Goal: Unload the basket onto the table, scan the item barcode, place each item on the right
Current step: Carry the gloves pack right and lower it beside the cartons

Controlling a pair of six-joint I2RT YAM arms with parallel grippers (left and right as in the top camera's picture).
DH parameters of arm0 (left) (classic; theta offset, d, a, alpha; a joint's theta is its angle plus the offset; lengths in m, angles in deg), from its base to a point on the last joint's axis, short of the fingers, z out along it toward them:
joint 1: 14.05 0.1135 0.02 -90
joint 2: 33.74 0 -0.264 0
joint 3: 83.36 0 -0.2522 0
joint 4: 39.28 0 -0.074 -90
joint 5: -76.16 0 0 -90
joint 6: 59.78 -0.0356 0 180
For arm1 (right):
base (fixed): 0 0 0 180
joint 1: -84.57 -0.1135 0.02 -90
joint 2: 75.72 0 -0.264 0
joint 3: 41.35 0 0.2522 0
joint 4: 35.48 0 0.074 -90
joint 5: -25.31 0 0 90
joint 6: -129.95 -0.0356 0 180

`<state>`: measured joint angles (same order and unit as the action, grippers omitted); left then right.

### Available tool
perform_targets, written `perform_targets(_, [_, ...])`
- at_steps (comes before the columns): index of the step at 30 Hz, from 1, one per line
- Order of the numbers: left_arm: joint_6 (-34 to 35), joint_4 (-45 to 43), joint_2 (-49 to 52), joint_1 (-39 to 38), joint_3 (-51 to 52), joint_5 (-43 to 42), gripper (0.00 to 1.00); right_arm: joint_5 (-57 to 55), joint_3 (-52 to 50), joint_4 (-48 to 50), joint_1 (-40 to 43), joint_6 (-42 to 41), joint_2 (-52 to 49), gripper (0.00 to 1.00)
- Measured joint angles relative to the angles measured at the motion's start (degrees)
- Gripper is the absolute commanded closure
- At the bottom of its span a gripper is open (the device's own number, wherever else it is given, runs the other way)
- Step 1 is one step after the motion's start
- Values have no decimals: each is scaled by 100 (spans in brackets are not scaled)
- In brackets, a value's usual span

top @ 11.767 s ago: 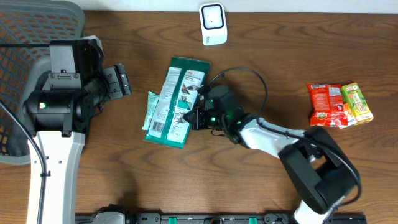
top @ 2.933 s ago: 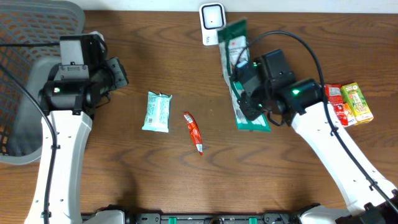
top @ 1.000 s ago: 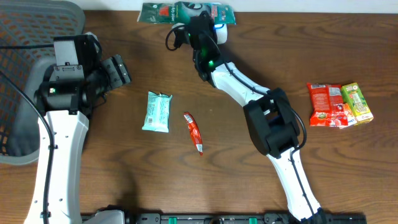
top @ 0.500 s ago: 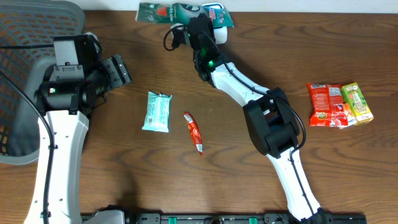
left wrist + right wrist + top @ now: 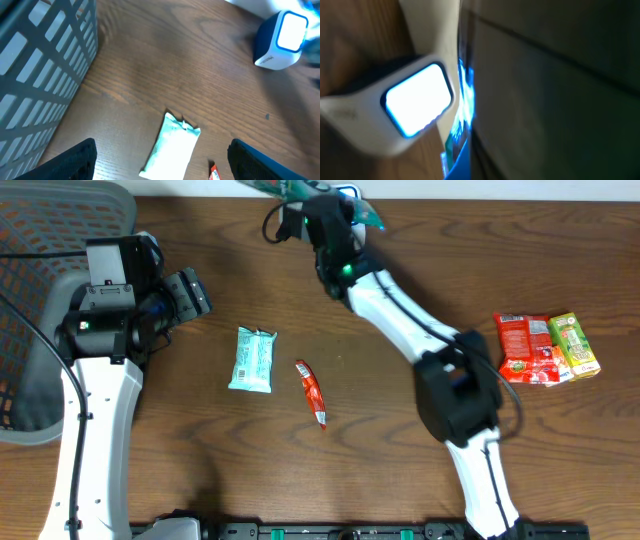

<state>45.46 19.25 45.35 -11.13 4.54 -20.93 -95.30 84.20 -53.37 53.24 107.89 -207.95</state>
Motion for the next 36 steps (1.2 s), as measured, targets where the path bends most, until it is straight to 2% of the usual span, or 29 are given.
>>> perform_targets(3, [0, -2, 2, 0, 0, 0, 16, 33, 4, -1261, 17, -824, 708, 99])
perform_targets(9, [0, -2, 2, 0, 0, 0, 16, 535, 103, -3960, 372, -3047, 2017, 99])
perform_targets(14, [0, -2, 2, 0, 0, 0, 15, 1558, 120, -5700, 1128, -4463, 2199, 99])
perform_targets(17, [0, -2, 2, 0, 0, 0, 15, 2238, -72, -6406, 1582, -4951, 2159, 99])
perform_targets(21, [0, 0, 4, 0, 0, 0, 16, 2968, -664, -6682, 2026, -5272, 2159, 99])
perform_targets(28, [0, 0, 4, 0, 0, 0, 16, 3491, -2221, -6201, 2516, -5460, 2100, 99])
perform_targets(32, [0, -2, 7, 0, 0, 0, 15, 3536, -2682, -5925, 2782, -5501, 2094, 98])
perform_targets(33, [0, 0, 7, 0, 0, 0, 16, 3541, -2758, -5849, 2848, -5504, 2094, 90])
perform_targets(35, [0, -2, 7, 0, 0, 0, 16, 3563, -2909, -5678, 2959, -5556, 2094, 49])
perform_targets(36, [0, -2, 7, 0, 0, 0, 16, 3571, -2986, -5619, 2999, -5536, 2094, 33])
